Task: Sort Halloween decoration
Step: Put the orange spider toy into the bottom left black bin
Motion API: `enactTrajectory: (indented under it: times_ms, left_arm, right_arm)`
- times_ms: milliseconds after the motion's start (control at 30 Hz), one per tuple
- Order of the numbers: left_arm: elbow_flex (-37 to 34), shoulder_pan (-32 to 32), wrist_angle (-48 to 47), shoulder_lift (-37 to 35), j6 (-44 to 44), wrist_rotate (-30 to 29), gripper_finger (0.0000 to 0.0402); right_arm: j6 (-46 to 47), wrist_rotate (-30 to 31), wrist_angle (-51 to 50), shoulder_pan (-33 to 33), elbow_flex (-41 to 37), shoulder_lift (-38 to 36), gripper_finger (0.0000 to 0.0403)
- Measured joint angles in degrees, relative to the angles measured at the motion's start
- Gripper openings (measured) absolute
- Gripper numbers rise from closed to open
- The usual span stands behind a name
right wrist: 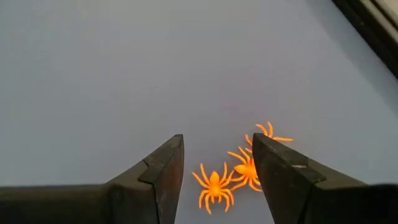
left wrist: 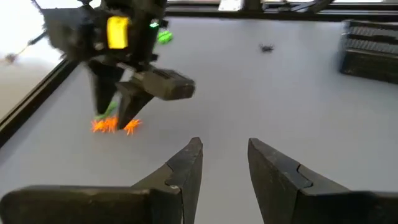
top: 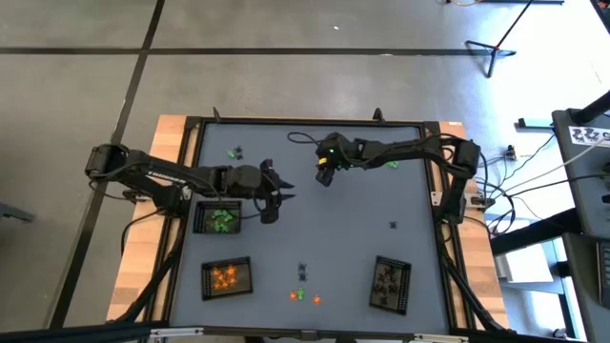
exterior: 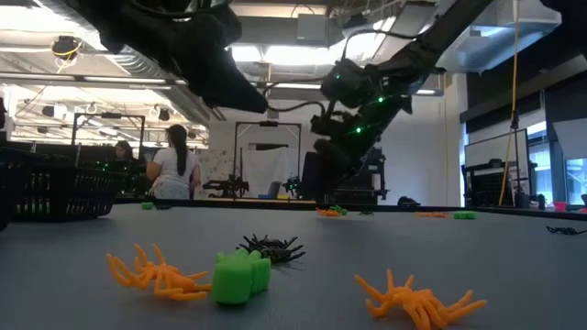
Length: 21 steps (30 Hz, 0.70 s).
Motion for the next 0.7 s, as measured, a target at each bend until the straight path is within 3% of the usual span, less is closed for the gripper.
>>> enactTrajectory:
  times_ms: [100, 467, 700]
  left_arm:
    - [-1.6, -1.3, 1.2, -0.6, -1.2, -3.5, 0.0114]
    - [-12.5, -5.3, 11.6, -9.6, -5.0, -4.1, 0.0080]
    - [-14.3, -8.4, 12.9, -10.1, -5.8, -4.5, 0.0079]
  right_arm:
    - [0.4, -0.4, -0.8, -0.7, 0.0, 1.3, 0.0190]
    - [6.6, -0.2, -3.7, -2.7, -0.1, 2.0, 0.0190]
    - [10.6, -4.3, -5.6, -2.5, -0.1, 2.1, 0.0190]
